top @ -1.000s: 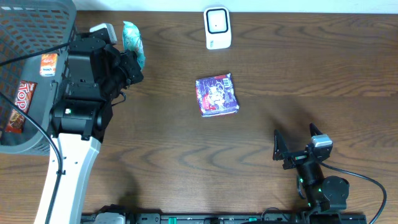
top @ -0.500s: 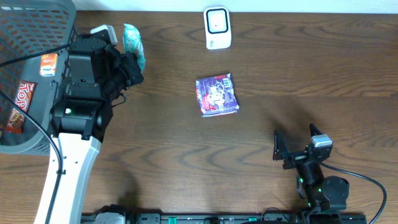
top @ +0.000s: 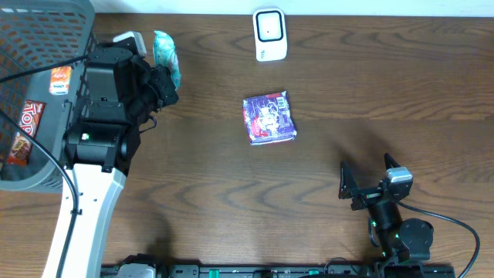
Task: Scan the item barcode
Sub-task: 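Hold the green wipes pack up near the basket edge, turning it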
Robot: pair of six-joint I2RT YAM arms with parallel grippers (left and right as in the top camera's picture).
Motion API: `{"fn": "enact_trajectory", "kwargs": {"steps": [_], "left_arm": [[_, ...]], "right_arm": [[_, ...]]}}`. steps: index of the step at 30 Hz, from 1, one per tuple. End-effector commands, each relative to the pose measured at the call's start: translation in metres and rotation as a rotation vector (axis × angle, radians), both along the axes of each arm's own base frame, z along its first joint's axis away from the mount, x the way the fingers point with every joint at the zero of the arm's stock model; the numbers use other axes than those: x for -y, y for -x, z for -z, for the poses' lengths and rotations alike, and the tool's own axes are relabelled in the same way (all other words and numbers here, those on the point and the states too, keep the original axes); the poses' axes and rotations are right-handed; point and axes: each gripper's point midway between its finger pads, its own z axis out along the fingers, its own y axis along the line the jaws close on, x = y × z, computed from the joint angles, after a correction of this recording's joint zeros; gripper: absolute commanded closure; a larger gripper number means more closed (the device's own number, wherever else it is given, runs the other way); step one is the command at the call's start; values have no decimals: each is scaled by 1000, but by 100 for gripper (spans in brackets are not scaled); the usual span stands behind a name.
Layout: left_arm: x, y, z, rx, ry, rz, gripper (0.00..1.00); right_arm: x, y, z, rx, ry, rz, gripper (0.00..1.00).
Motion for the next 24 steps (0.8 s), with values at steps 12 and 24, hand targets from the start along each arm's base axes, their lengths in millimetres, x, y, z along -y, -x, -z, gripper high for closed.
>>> {"fn": "enact_trajectory", "kwargs": {"steps": [12, 24], "left_arm": [[3, 0, 1, -2, -16, 26, 92], [24, -1, 32, -95, -19, 164, 92]], "right_arm": [[1, 0, 1, 3, 13, 5, 1], [1, 0, 1, 3, 13, 4, 1]]}}
